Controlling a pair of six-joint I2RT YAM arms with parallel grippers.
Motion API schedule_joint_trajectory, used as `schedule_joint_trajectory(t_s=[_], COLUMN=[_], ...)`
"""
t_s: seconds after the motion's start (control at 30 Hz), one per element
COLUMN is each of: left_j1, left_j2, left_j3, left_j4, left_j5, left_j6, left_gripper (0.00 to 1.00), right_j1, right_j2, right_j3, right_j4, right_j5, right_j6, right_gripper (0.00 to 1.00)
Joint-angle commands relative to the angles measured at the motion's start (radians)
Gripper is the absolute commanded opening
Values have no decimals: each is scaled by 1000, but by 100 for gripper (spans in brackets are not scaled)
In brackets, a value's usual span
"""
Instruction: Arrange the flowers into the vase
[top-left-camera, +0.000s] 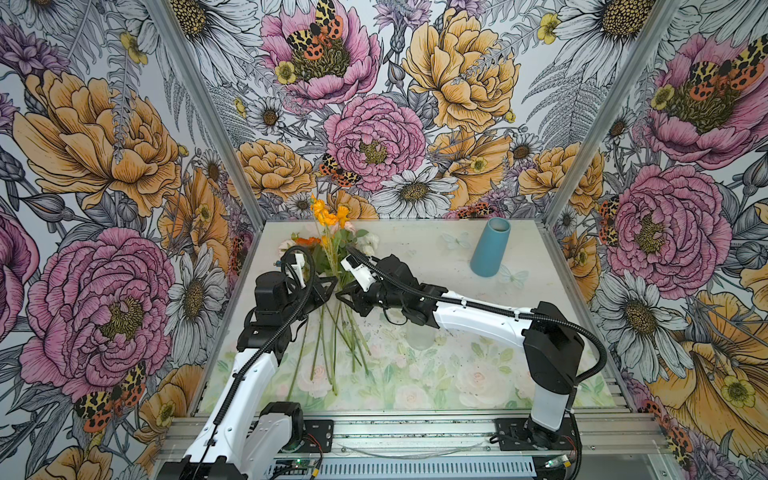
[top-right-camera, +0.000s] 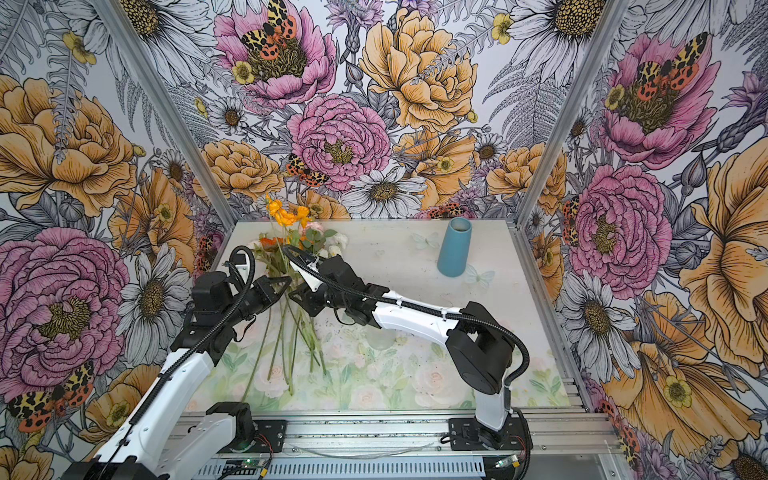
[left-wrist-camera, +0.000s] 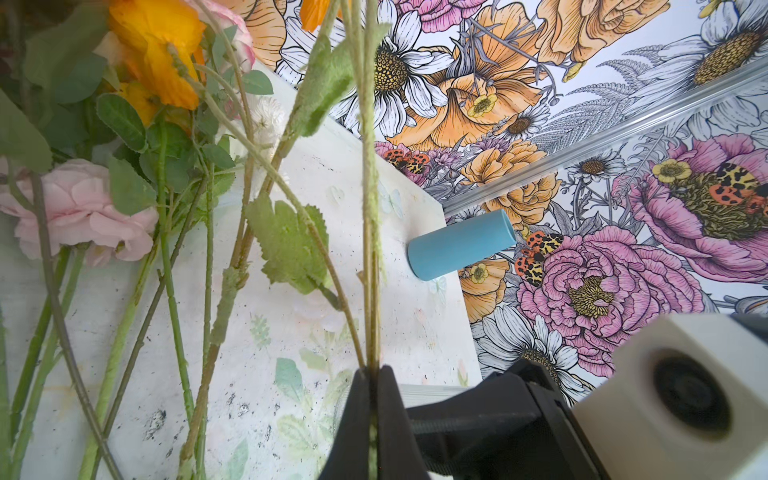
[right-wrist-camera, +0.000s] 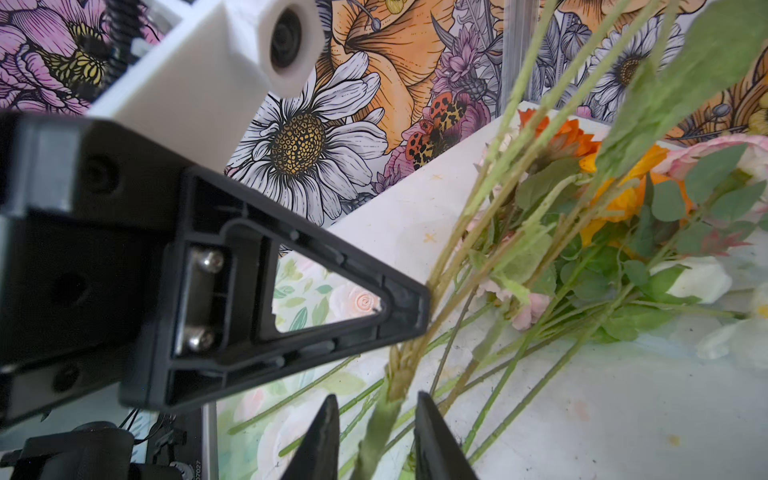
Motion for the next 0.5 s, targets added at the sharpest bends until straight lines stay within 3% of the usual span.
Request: schedule_joint_trajectory(t_s=[0.0,0.1,0.23,0.4,0.47], left_j1=[4,5,5,5,5], left_j2=[-34,-52,-55,-43,-46], left_j3=[-12,-21,-23,-21,-24], left_j4=[33,32,23,-7,-19], left_j5=[-43,-76,-86,-104,-119], left_j6=[2,-5,-3,24,38], left_gripper=[0,0,0,0,0], right_j1=[-7,-8,-9,-9,-9], right_j2=[42,60,65,49,45], right_j3=[54,65,68,67,68], right_j4=[-45,-50,-47,-47,-47], right_j5=[-31,-46,-36,-20,-13], right_j6=[6,16,21,14,12], right_gripper=[33,34,13,0,0])
